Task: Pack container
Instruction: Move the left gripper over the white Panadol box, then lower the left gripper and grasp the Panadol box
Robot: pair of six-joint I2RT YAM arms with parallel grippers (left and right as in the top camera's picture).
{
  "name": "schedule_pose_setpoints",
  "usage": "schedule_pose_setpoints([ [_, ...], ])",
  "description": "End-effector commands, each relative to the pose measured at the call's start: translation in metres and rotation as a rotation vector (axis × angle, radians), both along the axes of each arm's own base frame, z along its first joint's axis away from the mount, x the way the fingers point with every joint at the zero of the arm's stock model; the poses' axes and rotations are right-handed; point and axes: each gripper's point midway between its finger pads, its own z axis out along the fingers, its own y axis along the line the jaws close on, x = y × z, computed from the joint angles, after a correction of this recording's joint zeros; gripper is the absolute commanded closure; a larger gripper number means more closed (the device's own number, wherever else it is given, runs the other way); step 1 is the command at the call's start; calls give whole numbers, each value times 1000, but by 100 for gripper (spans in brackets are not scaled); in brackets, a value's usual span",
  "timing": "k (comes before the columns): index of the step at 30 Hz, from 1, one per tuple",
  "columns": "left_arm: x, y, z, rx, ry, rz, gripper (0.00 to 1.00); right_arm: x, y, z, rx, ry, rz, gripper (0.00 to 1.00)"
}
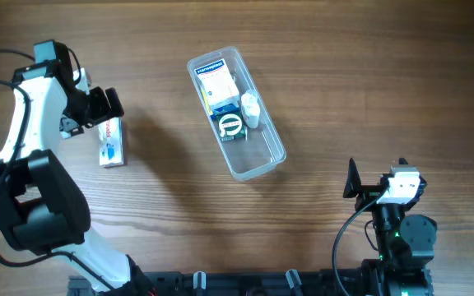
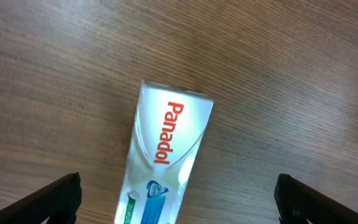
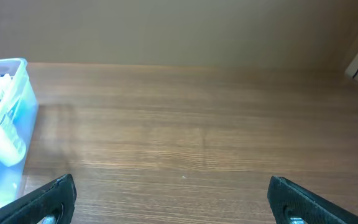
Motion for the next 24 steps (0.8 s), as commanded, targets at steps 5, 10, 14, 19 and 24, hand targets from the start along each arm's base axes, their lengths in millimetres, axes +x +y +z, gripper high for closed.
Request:
schedule_pose_setpoints([
  [5,4,0,-18,-2,24,-195,0,0,-5,1,12,-10,-28,0],
  [10,-2,2,-43,-4,91,-224,0,0,-5,1,12,-10,-28,0],
  [14,-4,2,-55,-6,118,-253,0,0,-5,1,12,-10,-28,0],
  [19,-3,5,-59,2,122,-259,0,0,-5,1,12,-10,-28,0],
  [24,-8,7,-72,-6,157,-254,1,0,-5,1,12,-10,-28,0],
])
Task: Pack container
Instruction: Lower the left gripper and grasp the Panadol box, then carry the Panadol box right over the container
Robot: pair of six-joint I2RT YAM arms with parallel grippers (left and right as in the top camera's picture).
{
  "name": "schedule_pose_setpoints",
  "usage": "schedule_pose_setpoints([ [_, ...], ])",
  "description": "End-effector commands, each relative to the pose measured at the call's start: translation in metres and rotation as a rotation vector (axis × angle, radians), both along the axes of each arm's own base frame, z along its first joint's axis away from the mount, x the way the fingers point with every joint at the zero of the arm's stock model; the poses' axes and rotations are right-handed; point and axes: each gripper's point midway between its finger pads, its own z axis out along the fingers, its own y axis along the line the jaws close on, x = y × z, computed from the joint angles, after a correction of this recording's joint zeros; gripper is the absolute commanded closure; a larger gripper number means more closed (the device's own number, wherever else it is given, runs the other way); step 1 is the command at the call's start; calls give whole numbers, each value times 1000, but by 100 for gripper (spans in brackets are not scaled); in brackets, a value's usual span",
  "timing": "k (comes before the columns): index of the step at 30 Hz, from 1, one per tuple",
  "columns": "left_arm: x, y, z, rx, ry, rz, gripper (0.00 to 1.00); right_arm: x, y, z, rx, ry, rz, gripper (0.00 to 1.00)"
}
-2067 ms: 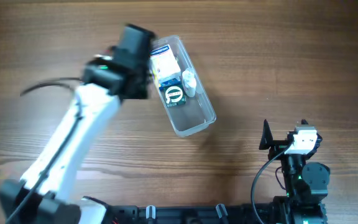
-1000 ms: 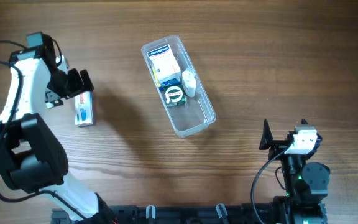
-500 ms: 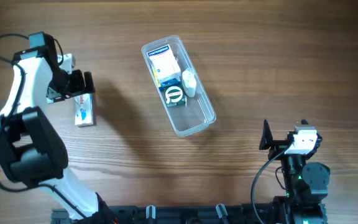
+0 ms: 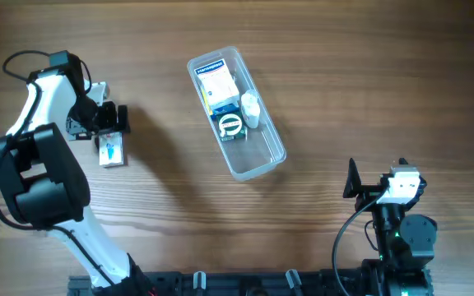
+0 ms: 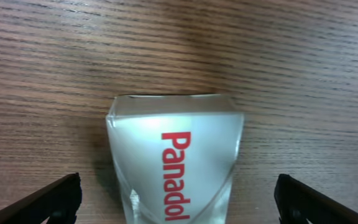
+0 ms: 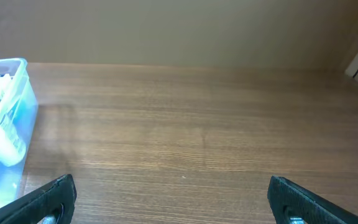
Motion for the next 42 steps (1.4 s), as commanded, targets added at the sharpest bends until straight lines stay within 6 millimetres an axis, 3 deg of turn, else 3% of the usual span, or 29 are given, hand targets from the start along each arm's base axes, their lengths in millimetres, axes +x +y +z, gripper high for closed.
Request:
schedule_pose_setpoints([
  [1,-1,6,-15,4,34,-14,1,0,-5,1,12,-10,-28,0],
  [5,-2,6,-20,0,47,-15,12,0,-5,1,12,-10,-28,0],
  [8,-2,6,-20,0,47,-15,37,0,-5,1,12,-10,-28,0],
  [12,-2,6,-20,0,47,-15,58,0,-5,1,12,-10,-28,0],
  [17,2,3,-20,-19,28,-10,69,0,-5,1,12,-10,-28,0],
  [22,17,-2,-11,-52,-46,35,70,0,-5,1,12,-10,-28,0],
  [26,31,-1,10,-47,-126,112,66,0,-5,1,12,-10,-28,0],
  [31,44,-7,50,-77,-238,164,66,0,-5,1,12,-10,-28,0],
  [38,57,-45,104,-142,-381,113,65,0,-5,1,12,-10,-28,0],
  [42,66,-72,121,-164,-432,113,65,0,-5,1,12,-10,-28,0],
])
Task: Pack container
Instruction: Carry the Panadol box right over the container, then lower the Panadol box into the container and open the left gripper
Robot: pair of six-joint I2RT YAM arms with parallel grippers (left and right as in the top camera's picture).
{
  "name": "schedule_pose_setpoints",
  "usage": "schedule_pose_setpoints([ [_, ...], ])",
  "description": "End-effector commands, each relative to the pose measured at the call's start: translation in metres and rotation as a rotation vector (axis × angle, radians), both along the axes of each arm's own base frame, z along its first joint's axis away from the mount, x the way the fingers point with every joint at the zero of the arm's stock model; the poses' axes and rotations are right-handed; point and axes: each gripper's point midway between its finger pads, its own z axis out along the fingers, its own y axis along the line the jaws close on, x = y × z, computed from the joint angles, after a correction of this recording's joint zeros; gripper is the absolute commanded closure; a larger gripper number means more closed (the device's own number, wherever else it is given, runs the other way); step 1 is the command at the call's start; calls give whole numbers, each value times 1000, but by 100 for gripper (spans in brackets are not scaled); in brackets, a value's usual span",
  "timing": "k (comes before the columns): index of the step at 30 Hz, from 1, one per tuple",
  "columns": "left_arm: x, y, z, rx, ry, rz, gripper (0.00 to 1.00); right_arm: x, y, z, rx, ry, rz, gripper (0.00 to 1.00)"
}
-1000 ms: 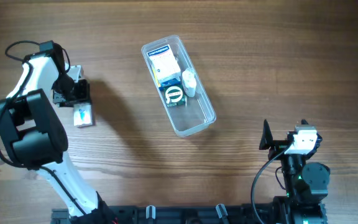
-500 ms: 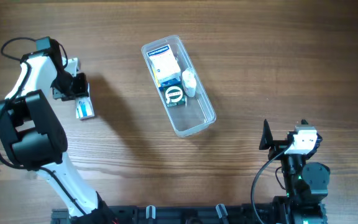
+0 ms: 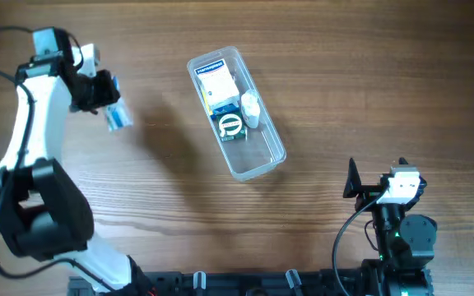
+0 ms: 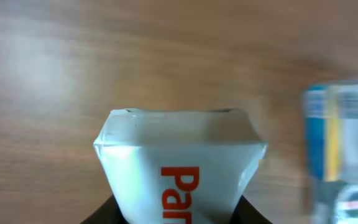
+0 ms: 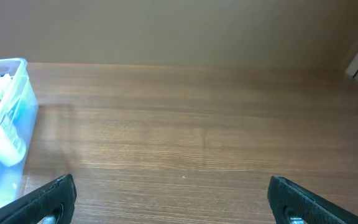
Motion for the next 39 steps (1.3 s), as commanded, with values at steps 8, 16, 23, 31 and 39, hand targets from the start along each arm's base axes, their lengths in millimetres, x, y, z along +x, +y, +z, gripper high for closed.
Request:
schedule_pose_setpoints([
  [8,25,-123,47,-133,-125,-67,65,0,-5,1,11,-10,-28,0],
  [16,25,-202,74,-241,-158,-77,66,0,-5,1,12,-10,-28,0],
  [23,2,-258,74,-311,-99,-63,67,0,-5,1,11,-10,-28,0],
  [31,-12,-285,73,-356,-51,-17,66,0,-5,1,11,-10,-28,0],
  [39,-30,-285,64,-336,27,91,67,0,-5,1,12,-10,-28,0],
])
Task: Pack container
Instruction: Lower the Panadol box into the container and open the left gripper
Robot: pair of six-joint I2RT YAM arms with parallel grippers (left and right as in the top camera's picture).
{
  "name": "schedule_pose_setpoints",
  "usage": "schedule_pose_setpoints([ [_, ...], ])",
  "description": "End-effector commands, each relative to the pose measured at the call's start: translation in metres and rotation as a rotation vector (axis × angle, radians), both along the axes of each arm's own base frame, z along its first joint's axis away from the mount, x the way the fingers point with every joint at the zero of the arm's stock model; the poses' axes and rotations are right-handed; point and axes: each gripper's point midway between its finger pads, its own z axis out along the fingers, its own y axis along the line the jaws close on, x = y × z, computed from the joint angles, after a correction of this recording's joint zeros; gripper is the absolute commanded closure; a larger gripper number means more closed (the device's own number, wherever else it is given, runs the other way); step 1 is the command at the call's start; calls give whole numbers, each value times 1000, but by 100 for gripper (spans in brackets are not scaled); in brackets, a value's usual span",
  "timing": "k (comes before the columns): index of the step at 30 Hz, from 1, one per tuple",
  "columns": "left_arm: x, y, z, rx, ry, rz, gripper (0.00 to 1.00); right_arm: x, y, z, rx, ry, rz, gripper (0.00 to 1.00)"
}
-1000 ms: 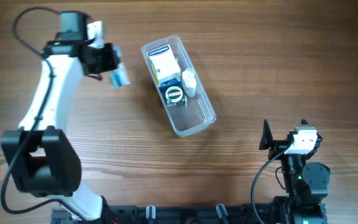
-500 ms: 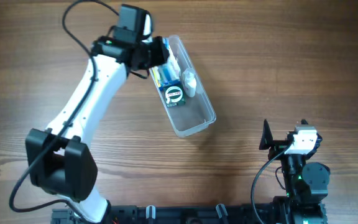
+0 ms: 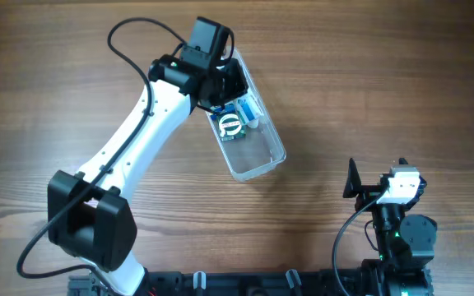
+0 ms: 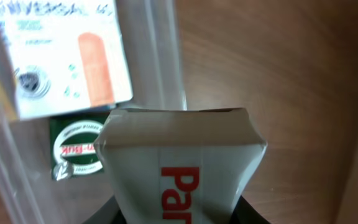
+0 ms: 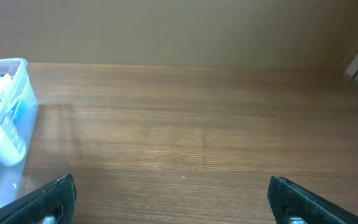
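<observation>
My left gripper (image 3: pixel 225 86) hangs over the far half of the clear plastic container (image 3: pixel 263 166), shut on the white Panadol box (image 4: pixel 178 163). In the left wrist view the box fills the middle, its red lettering facing me. Below it in the container lie a white leaflet box (image 4: pixel 61 59) and a green round-labelled item (image 4: pixel 76 146). In the overhead view a blue end of the Panadol box (image 3: pixel 245 111) shows beside the gripper. My right gripper (image 5: pixel 179 208) rests open near the table's front right, nothing between its fingers.
The container's near half (image 3: pixel 253 156) holds no items. Its left corner shows in the right wrist view as a clear wall (image 5: pixel 23 93). Bare wooden table (image 3: pixel 385 82) surrounds it. A black rail (image 3: pixel 245 284) runs along the front edge.
My left gripper has moved with the Panadol box from the far left of the table to above the container's far half. The right arm has not moved.
My left gripper was open above the Panadol box lying on the table at the left. Then it stood lower around the box. Then it was shut on the box and held it off the table. Now the box is over the container.
</observation>
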Motion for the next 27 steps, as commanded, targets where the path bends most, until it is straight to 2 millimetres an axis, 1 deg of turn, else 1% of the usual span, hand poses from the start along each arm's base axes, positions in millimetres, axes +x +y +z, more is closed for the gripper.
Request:
schedule_pose_setpoints([
  [1,-6,-3,15,-11,9,82,67,0,-5,1,11,-10,-28,0],
  [4,-16,-3,18,-6,25,77,67,0,-5,1,12,-10,-28,0],
  [8,-25,-1,15,11,59,75,67,0,-5,1,12,-10,-28,0],
  [13,-38,5,-3,30,137,113,67,0,-5,1,12,-10,-28,0],
  [18,-53,9,-26,30,225,147,67,0,-5,1,12,-10,-28,0],
  [27,-65,13,-42,39,285,141,67,0,-5,1,12,-10,-28,0],
])
